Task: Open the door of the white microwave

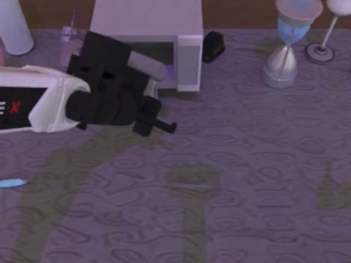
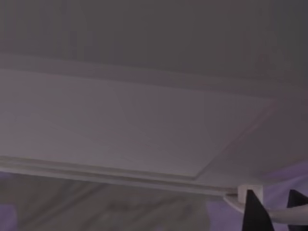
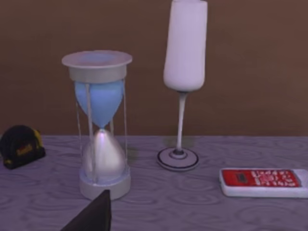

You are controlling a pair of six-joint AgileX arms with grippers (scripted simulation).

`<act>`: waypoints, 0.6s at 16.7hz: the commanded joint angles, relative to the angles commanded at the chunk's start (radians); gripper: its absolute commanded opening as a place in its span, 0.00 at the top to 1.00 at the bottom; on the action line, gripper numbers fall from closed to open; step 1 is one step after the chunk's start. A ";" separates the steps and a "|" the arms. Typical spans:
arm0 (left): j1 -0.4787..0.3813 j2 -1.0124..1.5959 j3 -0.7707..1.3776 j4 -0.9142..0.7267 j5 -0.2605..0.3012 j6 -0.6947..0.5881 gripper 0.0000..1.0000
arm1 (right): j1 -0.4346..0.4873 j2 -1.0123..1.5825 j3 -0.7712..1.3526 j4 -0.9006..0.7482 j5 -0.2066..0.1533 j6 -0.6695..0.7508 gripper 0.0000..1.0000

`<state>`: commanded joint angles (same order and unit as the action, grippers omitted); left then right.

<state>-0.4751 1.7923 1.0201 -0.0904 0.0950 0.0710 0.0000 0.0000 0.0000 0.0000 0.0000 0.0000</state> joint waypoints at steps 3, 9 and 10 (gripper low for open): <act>0.000 0.000 0.000 0.000 0.000 0.000 1.00 | 0.000 0.000 0.000 0.000 0.000 0.000 0.00; 0.000 0.000 0.000 0.000 0.000 0.000 1.00 | 0.000 0.000 0.000 0.000 0.000 0.000 0.00; -0.008 0.001 0.002 -0.001 0.008 -0.005 1.00 | 0.000 0.000 0.000 0.000 0.000 0.000 0.00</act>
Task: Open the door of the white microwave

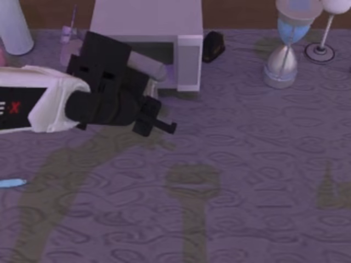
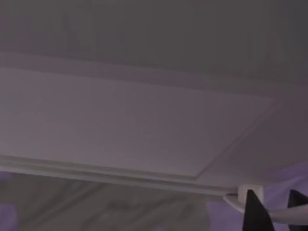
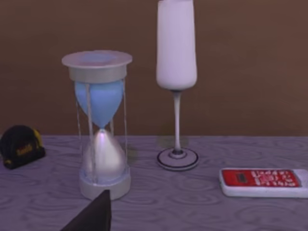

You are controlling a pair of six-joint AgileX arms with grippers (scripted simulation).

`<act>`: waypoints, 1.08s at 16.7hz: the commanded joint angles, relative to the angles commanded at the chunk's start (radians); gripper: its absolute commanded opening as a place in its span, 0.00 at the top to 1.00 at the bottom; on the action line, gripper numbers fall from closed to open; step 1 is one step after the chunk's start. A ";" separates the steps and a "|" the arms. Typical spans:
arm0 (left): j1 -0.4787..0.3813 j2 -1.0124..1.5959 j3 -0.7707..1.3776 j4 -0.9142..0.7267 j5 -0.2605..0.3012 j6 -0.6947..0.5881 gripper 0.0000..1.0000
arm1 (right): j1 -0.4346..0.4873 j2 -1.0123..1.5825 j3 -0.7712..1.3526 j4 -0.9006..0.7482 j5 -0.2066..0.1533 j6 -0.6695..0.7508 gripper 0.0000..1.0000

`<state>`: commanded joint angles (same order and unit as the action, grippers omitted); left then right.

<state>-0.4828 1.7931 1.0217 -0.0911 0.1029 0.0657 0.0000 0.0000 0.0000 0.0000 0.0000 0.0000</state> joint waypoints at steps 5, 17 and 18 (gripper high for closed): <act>0.026 -0.020 -0.018 -0.001 0.036 0.051 1.00 | 0.000 0.000 0.000 0.000 0.000 0.000 0.00; 0.041 -0.027 -0.032 -0.005 0.056 0.082 1.00 | 0.000 0.000 0.000 0.000 0.000 0.000 0.00; 0.041 -0.027 -0.032 -0.005 0.056 0.082 1.00 | 0.000 0.000 0.000 0.000 0.000 0.000 0.00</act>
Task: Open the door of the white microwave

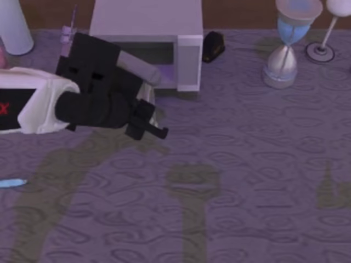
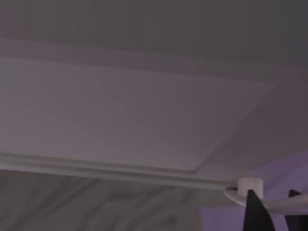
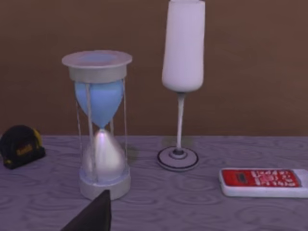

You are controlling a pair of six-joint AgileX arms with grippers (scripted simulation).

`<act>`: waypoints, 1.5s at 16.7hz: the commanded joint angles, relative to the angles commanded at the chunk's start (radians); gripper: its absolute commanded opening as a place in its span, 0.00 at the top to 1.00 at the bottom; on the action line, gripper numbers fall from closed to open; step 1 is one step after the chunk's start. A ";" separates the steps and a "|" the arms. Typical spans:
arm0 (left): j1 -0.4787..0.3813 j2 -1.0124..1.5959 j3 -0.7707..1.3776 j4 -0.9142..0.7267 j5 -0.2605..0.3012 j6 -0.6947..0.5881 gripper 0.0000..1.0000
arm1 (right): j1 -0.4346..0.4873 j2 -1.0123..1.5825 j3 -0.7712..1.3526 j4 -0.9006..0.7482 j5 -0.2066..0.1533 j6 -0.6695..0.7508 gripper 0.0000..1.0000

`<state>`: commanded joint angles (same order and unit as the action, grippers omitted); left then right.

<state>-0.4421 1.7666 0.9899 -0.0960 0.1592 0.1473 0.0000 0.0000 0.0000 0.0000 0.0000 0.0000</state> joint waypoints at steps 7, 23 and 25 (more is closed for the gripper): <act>0.000 0.000 0.000 0.000 0.000 0.000 1.00 | 0.000 0.000 0.000 0.000 0.000 0.000 0.00; 0.029 -0.018 -0.019 -0.011 0.053 0.064 1.00 | 0.000 0.000 0.000 0.000 0.000 0.000 0.00; 0.029 -0.018 -0.019 -0.011 0.053 0.065 1.00 | 0.000 0.000 0.000 0.000 0.000 0.000 0.00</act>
